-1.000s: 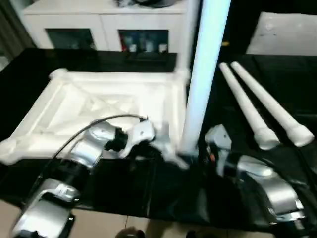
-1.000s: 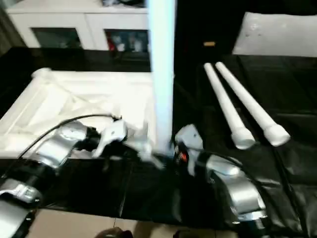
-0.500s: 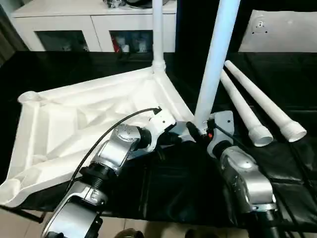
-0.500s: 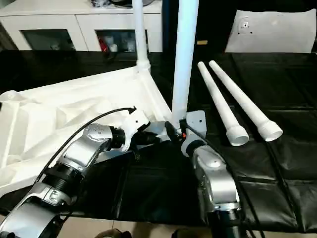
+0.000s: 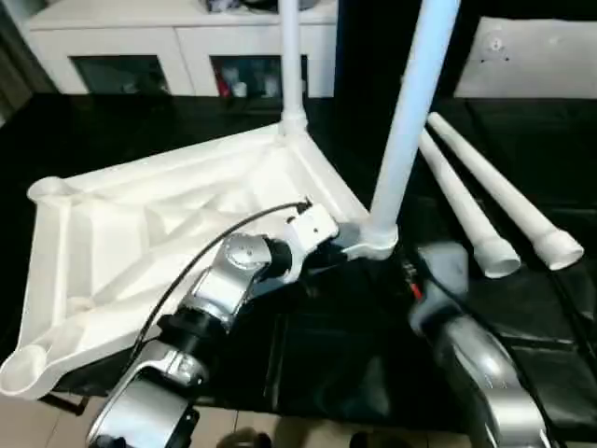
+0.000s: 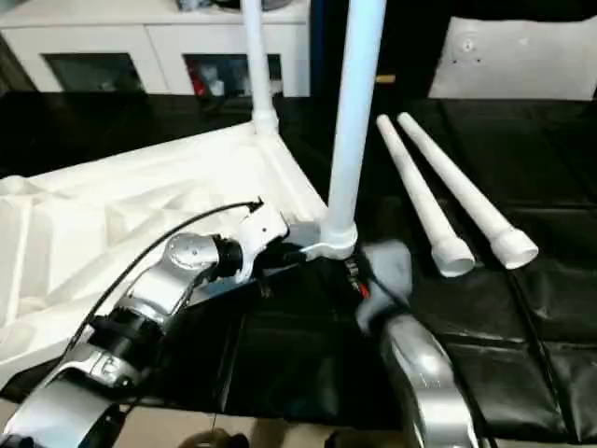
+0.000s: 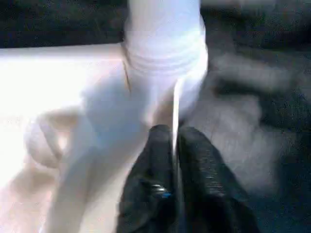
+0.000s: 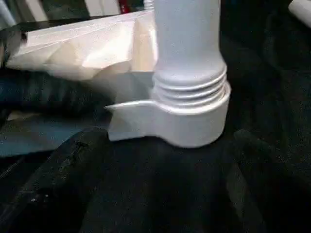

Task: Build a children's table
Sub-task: Rotate table base

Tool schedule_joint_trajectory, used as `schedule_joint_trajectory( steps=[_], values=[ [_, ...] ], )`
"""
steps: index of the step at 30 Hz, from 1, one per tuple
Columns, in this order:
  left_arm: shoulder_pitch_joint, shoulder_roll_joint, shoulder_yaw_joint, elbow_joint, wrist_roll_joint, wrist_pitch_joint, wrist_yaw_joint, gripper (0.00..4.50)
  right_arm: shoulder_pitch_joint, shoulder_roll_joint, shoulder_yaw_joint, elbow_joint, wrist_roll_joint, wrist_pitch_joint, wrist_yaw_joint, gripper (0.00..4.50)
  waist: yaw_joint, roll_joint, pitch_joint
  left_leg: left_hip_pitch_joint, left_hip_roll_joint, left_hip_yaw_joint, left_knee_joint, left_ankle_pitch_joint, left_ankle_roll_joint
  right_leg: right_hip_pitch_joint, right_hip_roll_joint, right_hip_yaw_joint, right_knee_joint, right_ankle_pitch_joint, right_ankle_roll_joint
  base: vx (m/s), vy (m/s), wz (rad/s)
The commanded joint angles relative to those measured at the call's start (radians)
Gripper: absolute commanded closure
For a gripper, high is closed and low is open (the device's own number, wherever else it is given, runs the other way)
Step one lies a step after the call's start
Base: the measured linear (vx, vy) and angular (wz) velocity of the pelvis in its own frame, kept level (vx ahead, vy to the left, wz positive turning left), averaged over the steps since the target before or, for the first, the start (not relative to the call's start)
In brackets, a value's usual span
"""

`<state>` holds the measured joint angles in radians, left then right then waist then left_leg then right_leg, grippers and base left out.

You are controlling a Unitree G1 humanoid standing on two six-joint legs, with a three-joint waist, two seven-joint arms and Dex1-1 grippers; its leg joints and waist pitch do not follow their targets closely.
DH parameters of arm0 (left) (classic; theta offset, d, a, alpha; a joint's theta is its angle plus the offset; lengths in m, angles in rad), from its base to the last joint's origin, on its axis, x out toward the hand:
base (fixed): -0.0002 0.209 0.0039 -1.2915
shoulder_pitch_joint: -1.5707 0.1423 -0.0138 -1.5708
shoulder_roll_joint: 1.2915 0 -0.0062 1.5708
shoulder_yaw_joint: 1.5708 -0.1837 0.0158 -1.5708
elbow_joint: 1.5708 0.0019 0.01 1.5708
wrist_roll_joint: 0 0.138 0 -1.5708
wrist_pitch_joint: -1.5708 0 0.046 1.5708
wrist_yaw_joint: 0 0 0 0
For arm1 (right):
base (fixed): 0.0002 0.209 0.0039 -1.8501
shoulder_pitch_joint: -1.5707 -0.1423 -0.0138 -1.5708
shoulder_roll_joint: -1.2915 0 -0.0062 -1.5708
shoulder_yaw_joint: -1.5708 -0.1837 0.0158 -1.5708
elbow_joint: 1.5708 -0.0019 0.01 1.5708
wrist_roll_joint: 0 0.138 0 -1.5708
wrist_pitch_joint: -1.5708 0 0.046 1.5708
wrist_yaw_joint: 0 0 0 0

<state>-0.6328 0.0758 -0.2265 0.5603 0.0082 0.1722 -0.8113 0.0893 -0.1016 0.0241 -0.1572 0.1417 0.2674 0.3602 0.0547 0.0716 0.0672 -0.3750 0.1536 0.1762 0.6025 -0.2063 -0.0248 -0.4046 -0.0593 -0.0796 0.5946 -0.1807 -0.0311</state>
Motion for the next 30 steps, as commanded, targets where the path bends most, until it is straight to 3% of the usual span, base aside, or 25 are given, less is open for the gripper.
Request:
schedule_joint_trajectory(
  steps=[1,3,6,9,10,11,12,14,15,16,17,18,19,20,21,24,26,28,30],
  values=[
    [-0.024,-0.007,0.032,-0.030,-0.040,-0.016,0.012,3.75,-0.001,-0.002,0.043,-0.042,0.014,0.026,0.018,0.00,0.004,-0.025,-0.070,0.001,0.071,-0.030,-0.063,-0.107,0.123,0.063,-0.103,0.056,-0.085,-0.261,-0.174,0.000,0.000,0.00],
    [-0.034,0.005,0.101,-0.040,-0.079,-0.008,0.043,3.60,-0.006,-0.007,0.094,-0.064,0.011,0.091,0.028,0.00,-0.001,-0.030,-0.066,0.002,0.070,-0.033,-0.069,-0.151,0.098,0.063,-0.100,0.055,-0.091,-0.350,-0.145,0.000,0.000,0.00],
    [-0.050,0.039,0.151,-0.042,-0.075,0.025,0.091,3.60,-0.015,-0.014,0.130,-0.064,-0.012,0.087,0.051,0.00,-0.004,-0.030,-0.065,0.008,0.065,-0.032,-0.066,-0.167,0.078,0.058,-0.104,0.057,-0.103,-0.419,-0.111,0.000,0.000,0.00],
    [-0.057,0.097,0.174,-0.057,-0.044,0.048,0.140,3.60,-0.034,-0.017,0.156,-0.049,-0.028,0.100,0.062,0.00,-0.008,-0.025,-0.067,0.006,0.069,-0.036,-0.071,-0.158,0.072,0.056,-0.096,0.056,-0.094,-0.380,-0.106,0.000,0.000,0.00],
    [-0.051,0.176,0.197,-0.079,0.001,0.084,0.195,3.60,-0.059,-0.017,0.179,-0.028,-0.035,0.120,0.070,0.00,-0.009,-0.018,-0.071,0.009,0.072,-0.040,-0.071,-0.157,0.066,0.056,-0.096,0.057,-0.084,-0.335,-0.119,0.000,0.000,0.00],
    [-0.033,0.254,0.233,-0.111,0.033,0.133,0.236,3.60,-0.085,-0.016,0.197,-0.004,-0.039,0.138,0.073,0.00,-0.020,-0.018,-0.073,-0.003,0.071,-0.046,-0.074,-0.134,0.060,0.066,-0.094,0.054,-0.069,-0.274,-0.131,0.000,0.000,0.00],
    [-0.029,0.267,0.241,-0.118,0.037,0.144,0.242,3.75,-0.090,-0.017,0.200,-0.001,-0.041,0.141,0.073,0.00,-0.024,-0.015,-0.073,0.001,0.068,-0.043,-0.070,-0.132,0.060,0.061,-0.093,0.053,-0.073,-0.267,-0.133,0.000,0.000,0.00],
    [-0.012,0.307,0.260,-0.134,0.050,0.162,0.258,3.87,-0.102,-0.016,0.204,0.008,-0.043,0.148,0.070,0.00,-0.019,-0.009,-0.075,0.018,0.071,-0.036,-0.062,-0.129,0.058,0.051,-0.099,0.059,-0.077,-0.251,-0.156,0.000,0.000,0.00],
    [-0.012,0.307,0.260,-0.134,0.050,0.162,0.258,3.96,-0.102,-0.016,0.204,0.008,-0.043,0.148,0.070,0.00,-0.019,-0.009,-0.072,0.009,0.071,-0.036,-0.066,-0.114,0.062,0.056,-0.096,0.058,-0.075,-0.230,-0.171,0.000,0.000,0.00],
    [0.013,0.356,0.277,-0.155,0.072,0.180,0.267,3.96,-0.116,-0.014,0.208,0.019,-0.047,0.154,0.068,0.00,-0.006,-0.009,-0.076,0.020,0.078,-0.035,-0.064,-0.113,0.059,0.048,-0.095,0.058,-0.072,-0.206,-0.180,0.000,0.000,0.00],
    [0.046,0.412,0.301,-0.178,0.092,0.204,0.271,3.96,-0.136,-0.014,0.211,0.034,-0.050,0.170,0.061,0.00,-0.008,-0.022,-0.074,0.010,0.078,-0.037,-0.068,-0.102,0.063,0.056,-0.097,0.058,-0.066,-0.191,-0.183,0.000,0.000,0.00],
    [0.068,0.448,0.315,-0.194,0.104,0.222,0.273,4.15,-0.149,-0.014,0.214,0.044,-0.052,0.181,0.056,0.00,-0.003,-0.010,-0.078,0.010,0.080,-0.040,-0.069,-0.081,0.060,0.056,-0.098,0.057,-0.055,-0.160,-0.187,0.000,0.000,0.00],
    [0.098,0.489,0.330,-0.206,0.120,0.240,0.275,4.15,-0.164,-0.010,0.211,0.062,-0.053,0.187,0.049,0.00,-0.008,-0.015,-0.076,0.009,0.078,-0.039,-0.070,-0.093,0.058,0.055,-0.096,0.056,-0.058,-0.162,-0.183,0.000,0.000,0.00],
    [0.116,0.513,0.340,-0.212,0.129,0.251,0.277,4.39,-0.173,-0.006,0.209,0.074,-0.054,0.190,0.044,0.00,-0.012,-0.010,-0.074,0.011,0.078,-0.040,-0.073,-0.114,0.049,0.054,-0.097,0.057,-0.059,-0.174,-0.185,0.000,0.000,0.00],
    [0.139,0.545,0.348,-0.219,0.134,0.271,0.294,4.39,-0.188,-0.002,0.208,0.094,-0.063,0.193,0.035,0.00,-0.011,-0.016,-0.073,0.015,0.078,-0.037,-0.073,-0.127,0.044,0.052,-0.097,0.058,-0.063,-0.184,-0.184,0.000,0.000,0.00],
    [0.201,0.612,0.341,-0.207,0.161,0.282,0.304,4.48,-0.219,0.012,0.216,0.129,-0.078,0.210,0.020,0.00,-0.008,-0.012,-0.072,0.020,0.079,-0.040,-0.079,-0.180,0.014,0.047,-0.097,0.060,-0.065,-0.222,-0.182,0.000,0.000,0.00],
    [0.224,0.611,0.340,-0.199,0.152,0.288,0.284,4.48,-0.228,0.018,0.220,0.136,-0.078,0.214,0.018,0.00,-0.007,-0.016,-0.067,0.025,0.081,-0.040,-0.084,-0.226,-0.002,0.044,-0.098,0.062,-0.071,-0.262,-0.171,0.000,0.000,0.00],
    [0.235,0.601,0.327,-0.193,0.139,0.288,0.260,4.48,-0.231,0.021,0.222,0.142,-0.077,0.214,0.017,0.00,0.001,-0.014,-0.066,0.032,0.082,-0.041,-0.087,-0.272,-0.026,0.040,-0.101,0.065,-0.077,-0.306,-0.160,0.000,0.000,0.00],
    [0.259,0.579,0.300,-0.203,0.120,0.300,0.225,4.48,-0.241,0.022,0.227,0.158,-0.073,0.213,0.012,0.00,0.004,-0.012,-0.066,0.031,0.082,-0.043,-0.090,-0.286,-0.038,0.041,-0.102,0.067,-0.077,-0.303,-0.155,0.000,0.000,0.00]
  ],
)
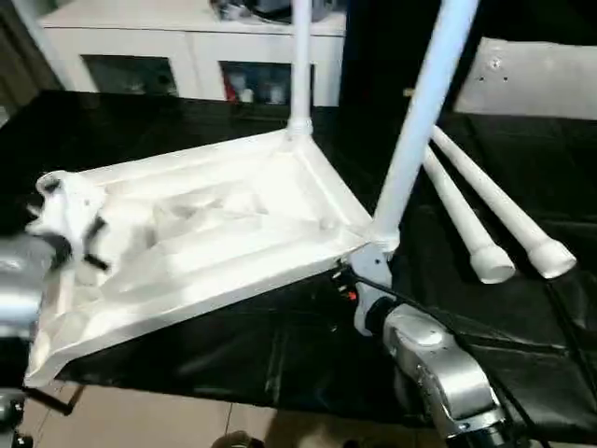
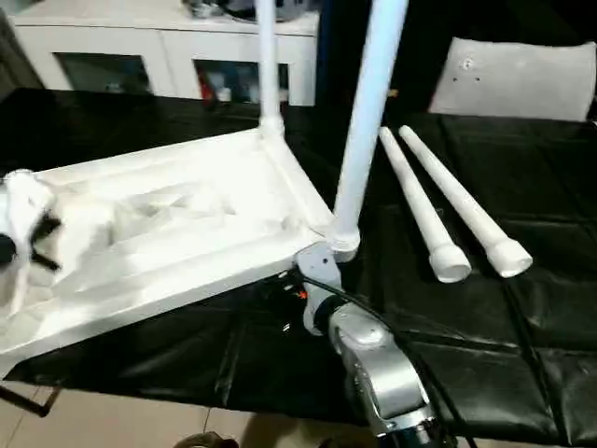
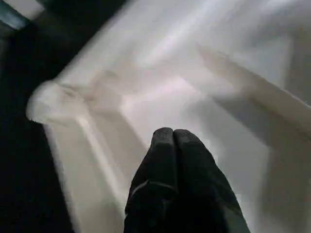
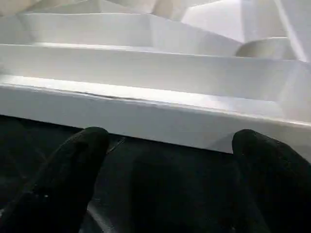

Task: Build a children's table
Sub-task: Rotate table base

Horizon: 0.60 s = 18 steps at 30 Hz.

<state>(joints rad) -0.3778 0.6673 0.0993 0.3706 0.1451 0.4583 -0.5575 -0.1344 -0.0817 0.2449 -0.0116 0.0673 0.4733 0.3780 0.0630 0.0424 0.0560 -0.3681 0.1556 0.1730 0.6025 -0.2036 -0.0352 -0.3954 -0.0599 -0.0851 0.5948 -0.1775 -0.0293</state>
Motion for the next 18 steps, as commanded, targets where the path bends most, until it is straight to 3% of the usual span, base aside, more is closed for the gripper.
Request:
schedule_joint_trajectory(
  steps=[1,10,11,16,18],
  values=[
    [0.011,-0.021,-0.034,-0.018,-0.023,0.023,-0.040,4.48,-0.022,0.004,0.007,0.019,0.001,0.006,-0.007,0.00,-0.005,0.015,-0.056,0.021,0.079,-0.041,-0.090,-0.288,-0.031,0.036,-0.104,0.072,-0.075,-0.299,-0.157,0.000,0.000,0.00],
    [0.106,-0.005,-0.196,-0.131,-0.083,0.140,-0.289,4.48,-0.069,0.021,-0.009,0.095,-0.007,-0.016,-0.017,0.00,-0.012,0.013,-0.056,0.019,0.077,-0.040,-0.090,-0.280,-0.020,0.037,-0.101,0.073,-0.077,-0.320,-0.162,0.000,0.000,0.00],
    [0.128,0.006,-0.220,-0.205,-0.135,0.185,-0.363,4.48,-0.080,0.023,-0.016,0.109,-0.004,-0.020,-0.021,0.00,-0.014,0.014,-0.057,0.020,0.078,-0.041,-0.090,-0.279,-0.023,0.038,-0.103,0.073,-0.073,-0.316,-0.168,0.000,0.000,0.00],
    [0.146,0.001,-0.240,-0.326,-0.249,0.248,-0.463,4.48,-0.095,0.021,-0.022,0.127,-0.004,-0.026,-0.019,0.00,-0.022,0.013,-0.055,0.019,0.074,-0.037,-0.089,-0.281,-0.022,0.040,-0.101,0.073,-0.073,-0.314,-0.184,0.000,0.000,0.00],
    [0.148,-0.011,-0.240,-0.362,-0.284,0.259,-0.493,4.48,-0.098,0.020,-0.024,0.131,-0.004,-0.028,-0.019,0.00,-0.027,0.011,-0.052,0.020,0.072,-0.037,-0.087,-0.301,-0.017,0.039,-0.101,0.072,-0.081,-0.369,-0.171,0.000,0.000,0.00]
  ],
)
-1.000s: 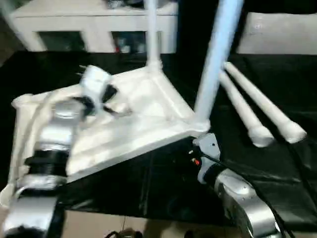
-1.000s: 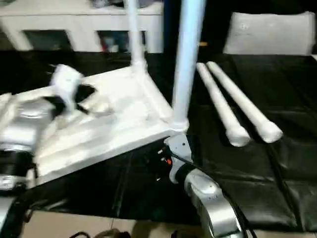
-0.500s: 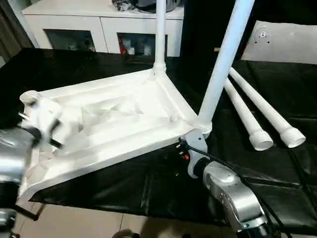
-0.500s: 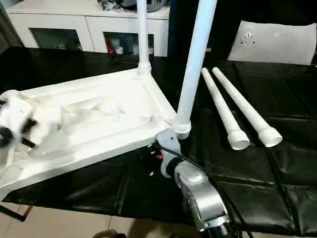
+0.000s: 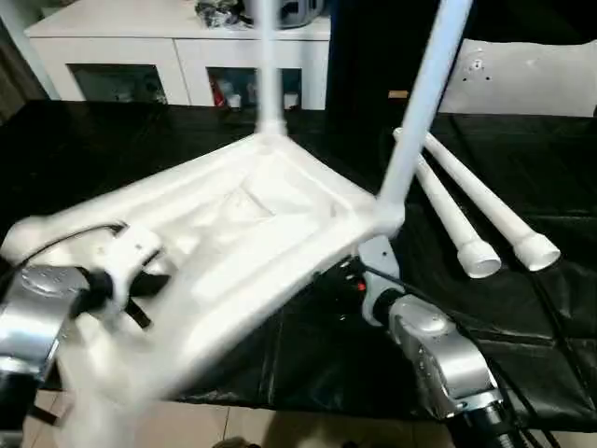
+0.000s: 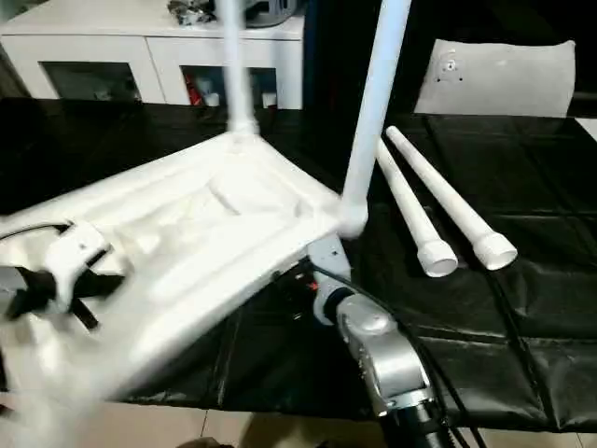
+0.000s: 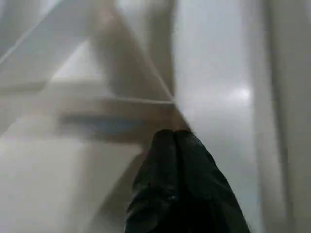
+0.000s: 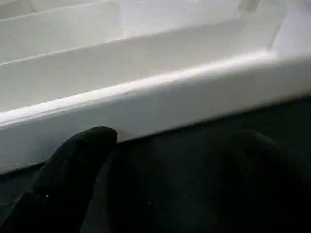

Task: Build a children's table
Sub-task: Rotate table base

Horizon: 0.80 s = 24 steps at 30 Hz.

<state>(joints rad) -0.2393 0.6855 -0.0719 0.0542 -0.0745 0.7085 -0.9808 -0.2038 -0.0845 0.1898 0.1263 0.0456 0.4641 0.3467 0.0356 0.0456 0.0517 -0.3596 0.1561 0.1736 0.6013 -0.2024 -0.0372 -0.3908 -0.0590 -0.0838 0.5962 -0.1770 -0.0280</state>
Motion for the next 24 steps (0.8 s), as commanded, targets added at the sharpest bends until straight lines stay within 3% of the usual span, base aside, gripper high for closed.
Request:
schedule_joint_trajectory(
  steps=[1,6,11,13,14,15,16,20,21,24],
  values=[
    [0.009,-0.037,-0.070,-0.060,-0.077,0.015,-0.081,4.48,-0.030,0.021,0.030,-0.005,0.018,-0.020,0.013,0.00,0.000,0.008,-0.048,0.011,0.071,-0.039,-0.086,-0.300,-0.013,0.036,-0.102,0.070,-0.084,-0.388,-0.165,0.000,0.000,0.00],
    [-0.032,-0.107,-0.075,-0.101,-0.120,0.036,-0.088,4.48,-0.030,0.013,0.021,-0.005,0.012,-0.021,0.012,0.00,-0.003,0.006,-0.050,0.012,0.070,-0.038,-0.085,-0.284,-0.010,0.036,-0.099,0.069,-0.087,-0.393,-0.153,0.000,0.000,0.00],
    [-0.134,-0.235,-0.069,-0.018,-0.127,-0.039,-0.017,4.48,-0.039,0.007,-0.005,0.000,0.008,-0.028,0.005,0.00,0.002,0.003,-0.055,0.014,0.068,-0.032,-0.078,-0.234,0.003,0.038,-0.096,0.067,-0.089,-0.356,-0.155,0.000,0.000,0.00],
    [-0.187,-0.292,-0.065,0.057,-0.095,-0.089,0.054,4.48,-0.052,0.002,-0.025,0.011,0.003,-0.040,-0.013,0.00,0.003,0.005,-0.057,0.007,0.068,-0.033,-0.077,-0.202,0.010,0.043,-0.095,0.066,-0.084,-0.308,-0.160,0.000,0.000,0.00],
    [-0.211,-0.314,-0.065,0.101,-0.071,-0.124,0.095,4.48,-0.060,0.000,-0.037,0.014,0.000,-0.047,-0.025,0.00,0.003,0.003,-0.059,0.009,0.066,-0.031,-0.075,-0.198,0.013,0.040,-0.093,0.066,-0.085,-0.295,-0.160,0.000,0.000,0.00],
    [-0.248,-0.347,-0.061,0.175,-0.031,-0.180,0.172,4.48,-0.071,-0.005,-0.058,0.019,-0.009,-0.058,-0.049,0.00,0.006,0.001,-0.064,-0.002,0.064,-0.031,-0.070,-0.150,0.026,0.050,-0.095,0.065,-0.078,-0.223,-0.173,0.000,0.000,0.00],
    [-0.248,-0.347,-0.061,0.175,-0.031,-0.180,0.172,4.48,-0.071,-0.005,-0.058,0.019,-0.009,-0.058,-0.049,0.00,0.006,0.001,-0.064,-0.002,0.064,-0.031,-0.070,-0.150,0.026,0.050,-0.095,0.065,-0.078,-0.223,-0.173,0.000,0.000,0.00],
    [-0.339,-0.387,-0.047,0.370,0.043,-0.312,0.337,4.48,-0.115,-0.041,-0.106,0.032,-0.037,-0.075,-0.084,0.00,0.008,-0.004,-0.070,-0.006,0.062,-0.031,-0.063,-0.108,0.056,0.055,-0.094,0.059,-0.074,-0.189,-0.163,0.000,0.000,0.00],
    [-0.363,-0.404,-0.032,0.416,0.046,-0.343,0.373,4.48,-0.136,-0.051,-0.126,0.030,-0.035,-0.065,-0.092,0.00,0.006,-0.007,-0.069,-0.011,0.064,-0.031,-0.064,-0.093,0.062,0.057,-0.095,0.059,-0.071,-0.172,-0.171,0.000,0.000,0.00],
    [-0.385,-0.420,-0.017,0.459,0.049,-0.380,0.416,4.48,-0.170,-0.058,-0.158,0.040,-0.037,-0.049,-0.127,0.00,0.006,-0.006,-0.072,-0.007,0.063,-0.030,-0.061,-0.079,0.067,0.055,-0.094,0.058,-0.067,-0.146,-0.186,0.000,0.000,0.00]
  ],
)
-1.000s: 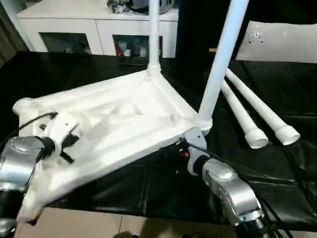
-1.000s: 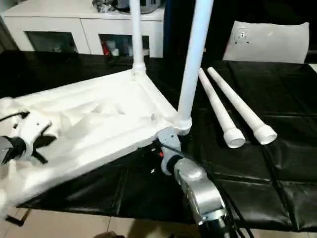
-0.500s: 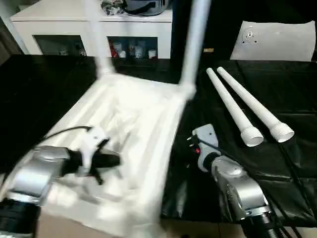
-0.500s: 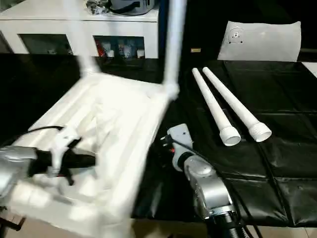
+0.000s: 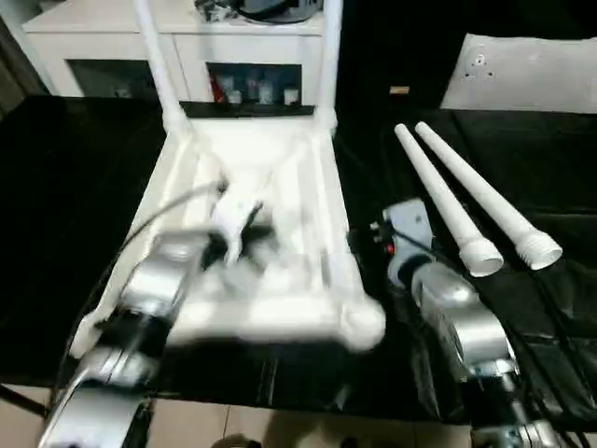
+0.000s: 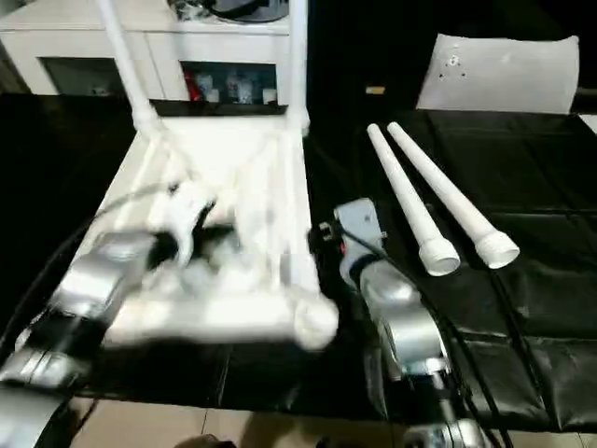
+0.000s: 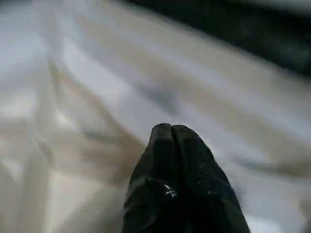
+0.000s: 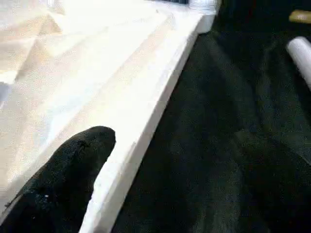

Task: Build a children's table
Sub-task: Rotate table base

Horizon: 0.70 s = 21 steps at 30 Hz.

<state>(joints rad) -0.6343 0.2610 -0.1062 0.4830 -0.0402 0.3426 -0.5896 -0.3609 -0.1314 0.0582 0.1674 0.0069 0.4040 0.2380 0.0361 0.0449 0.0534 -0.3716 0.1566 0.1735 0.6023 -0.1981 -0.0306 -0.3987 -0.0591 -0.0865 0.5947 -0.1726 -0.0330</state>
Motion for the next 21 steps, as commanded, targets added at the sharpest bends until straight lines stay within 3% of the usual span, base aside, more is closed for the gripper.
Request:
schedule_joint_trajectory(
  steps=[1,2,3,6,8,9,10,11,12,13,14,17,18,21],
  values=[
    [0.000,-0.004,0.024,0.054,0.017,-0.034,0.041,4.48,-0.029,-0.013,-0.039,0.007,0.000,0.018,-0.033,0.00,0.004,-0.006,-0.072,0.004,0.063,-0.029,-0.062,-0.083,0.063,0.062,-0.094,0.061,-0.065,-0.145,-0.185,0.000,0.000,0.00],
    [-0.008,-0.010,0.031,0.074,0.014,-0.048,0.048,4.48,-0.062,-0.021,-0.052,0.031,0.000,0.049,-0.045,0.00,0.003,-0.006,-0.070,0.005,0.063,-0.029,-0.062,-0.091,0.063,0.062,-0.094,0.061,-0.065,-0.151,-0.185,0.000,0.000,0.00],
    [-0.013,-0.023,0.041,0.092,0.005,-0.087,0.045,4.48,-0.141,-0.042,-0.064,0.101,-0.020,0.142,-0.080,0.00,0.000,-0.005,-0.069,0.009,0.059,-0.028,-0.062,-0.101,0.062,0.061,-0.091,0.059,-0.069,-0.179,-0.188,0.000,0.000,0.00],
    [-0.008,-0.031,0.048,0.070,-0.024,-0.104,0.002,4.48,-0.214,-0.061,-0.073,0.174,-0.018,0.198,-0.076,0.00,0.001,-0.005,-0.063,0.012,0.059,-0.024,-0.060,-0.122,0.054,0.056,-0.093,0.061,-0.079,-0.230,-0.191,0.000,0.000,0.00],
    [0.027,-0.015,0.035,-0.018,-0.047,-0.092,-0.051,4.29,-0.291,-0.091,-0.076,0.272,-0.011,0.169,-0.038,0.00,0.003,0.006,-0.058,0.009,0.065,-0.029,-0.064,-0.126,0.050,0.056,-0.097,0.060,-0.071,-0.213,-0.192,0.000,0.000,0.00],
    [0.040,-0.008,0.029,-0.050,-0.055,-0.081,-0.065,4.29,-0.318,-0.102,-0.079,0.310,-0.013,0.162,-0.036,0.00,0.000,0.001,-0.058,0.008,0.066,-0.027,-0.064,-0.124,0.054,0.057,-0.095,0.060,-0.072,-0.194,-0.200,0.000,0.000,0.00],
    [0.063,0.009,0.016,-0.099,-0.061,-0.069,-0.088,4.17,-0.355,-0.117,-0.084,0.371,-0.015,0.151,-0.038,0.00,0.001,0.002,-0.059,0.012,0.068,-0.028,-0.062,-0.123,0.053,0.054,-0.097,0.061,-0.068,-0.184,-0.209,0.000,0.000,0.00],
    [0.075,0.018,0.007,-0.126,-0.064,-0.060,-0.100,4.02,-0.377,-0.127,-0.089,0.408,-0.017,0.146,-0.041,0.00,-0.002,-0.005,-0.053,0.005,0.065,-0.026,-0.063,-0.112,0.059,0.057,-0.095,0.060,-0.066,-0.167,-0.219,0.000,0.000,0.00],
    [0.098,0.040,-0.014,-0.175,-0.065,-0.052,-0.132,3.96,-0.409,-0.142,-0.090,0.466,-0.025,0.135,-0.046,0.00,-0.002,-0.001,-0.054,0.005,0.065,-0.026,-0.061,-0.096,0.066,0.057,-0.096,0.060,-0.060,-0.154,-0.229,0.000,0.000,0.00],
    [0.126,0.065,-0.031,-0.239,-0.068,-0.032,-0.157,3.90,-0.447,-0.159,-0.082,0.535,-0.037,0.124,-0.036,0.00,-0.002,-0.004,-0.047,0.004,0.064,-0.023,-0.063,-0.098,0.072,0.054,-0.092,0.060,-0.066,-0.157,-0.226,0.000,0.000,0.00],
    [0.139,0.074,-0.036,-0.271,-0.072,-0.016,-0.166,3.83,-0.464,-0.167,-0.076,0.566,-0.044,0.121,-0.032,0.00,-0.002,0.001,-0.050,0.007,0.069,-0.027,-0.062,-0.102,0.067,0.054,-0.096,0.060,-0.058,-0.156,-0.235,0.000,0.000,0.00],
    [0.204,0.108,-0.038,-0.423,-0.118,0.065,-0.210,3.62,-0.547,-0.201,-0.060,0.716,-0.073,0.112,-0.023,0.00,-0.007,0.001,-0.036,0.008,0.070,-0.022,-0.063,-0.126,0.062,0.049,-0.093,0.060,-0.059,-0.177,-0.254,0.000,0.000,0.00],
    [0.223,0.122,-0.042,-0.472,-0.133,0.088,-0.225,3.56,-0.570,-0.210,-0.062,0.763,-0.078,0.108,-0.029,0.00,-0.006,-0.004,-0.031,0.009,0.069,-0.020,-0.064,-0.136,0.062,0.048,-0.091,0.060,-0.063,-0.191,-0.252,0.000,0.000,0.00],
    [0.254,0.151,-0.051,-0.579,-0.165,0.152,-0.250,3.29,-0.617,-0.234,-0.064,0.864,-0.083,0.100,-0.038,0.00,-0.006,-0.005,-0.024,0.008,0.071,-0.022,-0.066,-0.130,0.064,0.048,-0.091,0.060,-0.061,-0.190,-0.266,0.000,0.000,0.00]
  ],
)
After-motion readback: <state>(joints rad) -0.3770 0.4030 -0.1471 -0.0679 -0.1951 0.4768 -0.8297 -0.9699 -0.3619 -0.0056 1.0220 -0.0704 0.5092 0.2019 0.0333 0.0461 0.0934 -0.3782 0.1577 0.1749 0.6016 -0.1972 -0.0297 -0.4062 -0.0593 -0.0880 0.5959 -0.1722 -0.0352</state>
